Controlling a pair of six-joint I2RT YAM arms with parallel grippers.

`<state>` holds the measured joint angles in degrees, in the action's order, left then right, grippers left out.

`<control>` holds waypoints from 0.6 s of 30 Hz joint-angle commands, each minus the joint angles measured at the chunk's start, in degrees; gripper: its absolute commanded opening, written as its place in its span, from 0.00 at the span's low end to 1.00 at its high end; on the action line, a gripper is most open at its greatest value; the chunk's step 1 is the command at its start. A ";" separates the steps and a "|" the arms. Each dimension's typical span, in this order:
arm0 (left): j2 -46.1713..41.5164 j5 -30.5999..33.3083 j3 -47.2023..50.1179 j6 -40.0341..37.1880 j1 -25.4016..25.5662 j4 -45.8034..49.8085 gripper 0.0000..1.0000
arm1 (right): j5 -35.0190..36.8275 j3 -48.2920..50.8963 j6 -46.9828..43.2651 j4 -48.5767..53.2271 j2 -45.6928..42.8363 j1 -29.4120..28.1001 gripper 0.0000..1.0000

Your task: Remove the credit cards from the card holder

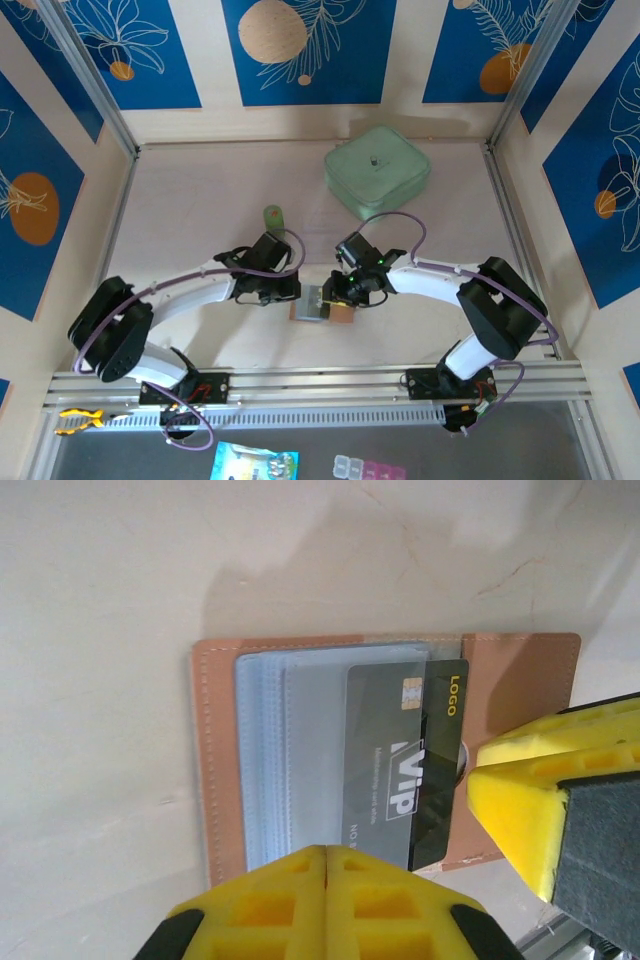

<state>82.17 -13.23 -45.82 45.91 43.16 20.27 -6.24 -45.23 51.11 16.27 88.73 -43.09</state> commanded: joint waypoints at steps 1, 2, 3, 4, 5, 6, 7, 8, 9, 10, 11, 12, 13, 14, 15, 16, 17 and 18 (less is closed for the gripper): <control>-1.19 1.60 -1.77 -1.18 0.39 3.10 0.06 | -0.91 0.64 0.37 0.84 0.05 0.11 0.30; -0.82 0.57 -1.88 -0.94 0.42 2.23 0.06 | -0.88 0.65 0.42 0.80 0.10 0.11 0.30; -0.25 -0.44 -2.03 -0.75 0.51 1.27 0.06 | -0.79 0.62 0.48 0.80 0.05 0.11 0.30; 0.36 -1.19 -2.19 -0.64 0.74 0.52 0.06 | -0.80 0.68 0.57 0.69 0.09 0.12 0.30; 1.20 -1.84 -2.55 -0.49 1.04 -0.11 0.07 | -0.73 0.76 0.65 0.69 0.12 0.12 0.30; 2.17 -2.05 -3.18 -0.62 1.46 -0.18 0.06 | -0.62 0.69 0.66 0.69 0.13 0.12 0.30; 3.18 -2.06 -3.82 -0.81 1.90 -0.04 0.06 | -0.61 0.76 0.69 0.77 0.13 0.14 0.30; 4.40 -2.21 -4.52 -1.12 2.38 -0.13 0.06 | -0.36 0.82 0.76 0.70 0.19 0.07 0.30; 5.65 -2.43 -5.15 -1.39 2.63 -0.22 0.06 | -0.27 0.80 0.87 0.69 0.27 0.12 0.30; 6.65 -2.58 -5.45 -1.60 2.92 -0.19 0.06 | -0.22 0.81 0.83 0.77 0.30 0.17 0.30; 7.62 -2.73 -5.59 -1.69 2.90 -0.37 0.06 | -0.10 0.87 0.81 0.84 0.37 0.13 0.30; 8.31 -2.76 -5.38 -1.75 2.90 -0.69 0.05 | 0.06 0.95 0.83 0.87 0.48 0.14 0.30; 8.82 -2.76 -5.11 -1.70 2.97 -1.07 0.05 | 0.08 1.10 0.79 0.87 0.56 0.20 0.30; 9.41 -2.72 -4.68 -1.72 2.91 -1.61 0.05 | 0.15 1.33 0.72 0.71 0.70 0.24 0.30; 9.87 -2.76 -4.17 -1.71 2.94 -2.00 0.05 | 0.12 1.59 0.81 0.40 0.87 0.35 0.30; 10.30 -2.75 -3.76 -1.72 2.92 -2.23 0.04 | 0.09 2.00 0.83 -0.02 1.08 0.46 0.31; 10.69 -2.51 -3.17 -1.64 2.90 -2.51 0.04 | -0.08 2.53 0.90 -0.82 1.25 0.63 0.31; 10.99 -2.24 -2.47 -1.48 2.91 -2.94 0.04 | -0.31 3.14 0.92 -1.91 1.48 0.74 0.31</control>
<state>92.16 -14.96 -49.89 44.95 45.80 18.39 -6.20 -43.83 51.35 15.51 88.88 -42.78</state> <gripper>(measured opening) 0.051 0.311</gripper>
